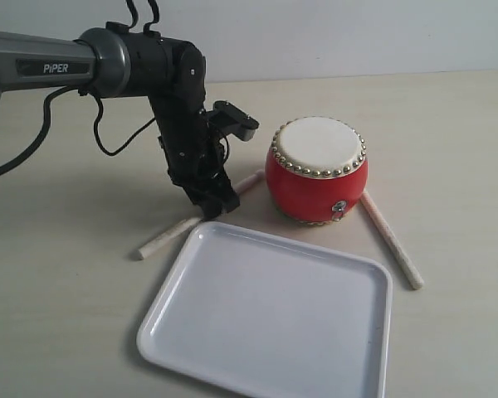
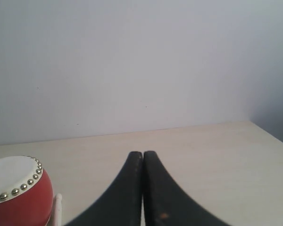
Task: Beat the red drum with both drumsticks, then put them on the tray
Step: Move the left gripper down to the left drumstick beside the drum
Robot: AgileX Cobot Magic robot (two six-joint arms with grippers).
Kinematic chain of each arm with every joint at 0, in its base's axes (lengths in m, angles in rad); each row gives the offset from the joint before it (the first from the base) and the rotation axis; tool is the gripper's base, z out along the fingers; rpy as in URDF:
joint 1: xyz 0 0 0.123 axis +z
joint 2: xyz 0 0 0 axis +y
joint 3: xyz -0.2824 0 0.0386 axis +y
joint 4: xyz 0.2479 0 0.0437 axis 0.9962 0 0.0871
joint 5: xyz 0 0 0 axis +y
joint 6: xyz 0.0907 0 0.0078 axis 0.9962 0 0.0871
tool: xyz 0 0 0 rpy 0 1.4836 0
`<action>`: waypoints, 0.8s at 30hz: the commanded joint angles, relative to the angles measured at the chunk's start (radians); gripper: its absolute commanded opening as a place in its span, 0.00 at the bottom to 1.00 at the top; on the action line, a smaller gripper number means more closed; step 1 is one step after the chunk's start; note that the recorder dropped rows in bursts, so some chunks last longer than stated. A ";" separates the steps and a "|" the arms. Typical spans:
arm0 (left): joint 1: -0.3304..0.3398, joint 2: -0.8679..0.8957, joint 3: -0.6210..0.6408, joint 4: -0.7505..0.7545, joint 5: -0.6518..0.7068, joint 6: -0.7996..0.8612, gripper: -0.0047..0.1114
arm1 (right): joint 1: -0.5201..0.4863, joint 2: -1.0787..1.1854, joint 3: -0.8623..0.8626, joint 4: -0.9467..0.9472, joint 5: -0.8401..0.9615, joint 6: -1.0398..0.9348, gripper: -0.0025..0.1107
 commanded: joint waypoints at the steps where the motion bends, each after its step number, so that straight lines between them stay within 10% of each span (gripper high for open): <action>1: -0.003 0.000 -0.008 0.039 0.005 -0.020 0.32 | 0.002 -0.007 0.004 -0.002 -0.003 0.003 0.02; 7: 0.013 0.000 -0.008 0.046 0.092 -0.057 0.47 | 0.002 -0.007 0.004 -0.002 -0.003 0.003 0.02; 24: 0.062 -0.041 0.113 0.088 0.179 -0.076 0.45 | 0.002 -0.007 0.004 -0.002 -0.003 0.003 0.02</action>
